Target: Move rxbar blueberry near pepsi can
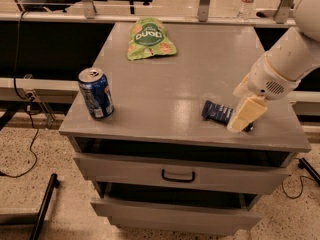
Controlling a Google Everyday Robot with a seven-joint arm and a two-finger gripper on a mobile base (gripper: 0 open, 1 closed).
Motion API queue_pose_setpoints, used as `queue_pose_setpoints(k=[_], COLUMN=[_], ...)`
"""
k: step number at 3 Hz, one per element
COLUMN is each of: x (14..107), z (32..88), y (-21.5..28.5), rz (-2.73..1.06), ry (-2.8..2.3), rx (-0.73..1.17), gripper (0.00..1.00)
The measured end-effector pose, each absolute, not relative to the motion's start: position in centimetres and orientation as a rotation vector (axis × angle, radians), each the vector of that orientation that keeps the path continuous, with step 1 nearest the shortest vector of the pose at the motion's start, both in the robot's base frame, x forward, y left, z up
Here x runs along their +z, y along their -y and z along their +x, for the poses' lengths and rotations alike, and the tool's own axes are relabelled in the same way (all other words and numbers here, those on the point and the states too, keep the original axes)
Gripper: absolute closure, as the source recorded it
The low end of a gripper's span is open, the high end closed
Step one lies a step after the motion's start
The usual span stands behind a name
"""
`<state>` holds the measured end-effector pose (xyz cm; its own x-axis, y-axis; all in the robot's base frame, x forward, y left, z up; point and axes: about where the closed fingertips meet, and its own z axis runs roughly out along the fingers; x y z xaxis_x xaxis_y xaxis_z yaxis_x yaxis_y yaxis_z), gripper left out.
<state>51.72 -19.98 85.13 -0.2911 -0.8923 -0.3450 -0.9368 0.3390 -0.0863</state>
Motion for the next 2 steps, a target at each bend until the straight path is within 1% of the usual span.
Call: queue_pose_setpoints(k=[1,2], x=[84.74,84.20], z=[51.83,51.93], y=[20.06,20.07], rz=[-1.621,-1.620], ry=[-2.283,-2.290], rx=[0.195,0.202], gripper=[0.02,0.25])
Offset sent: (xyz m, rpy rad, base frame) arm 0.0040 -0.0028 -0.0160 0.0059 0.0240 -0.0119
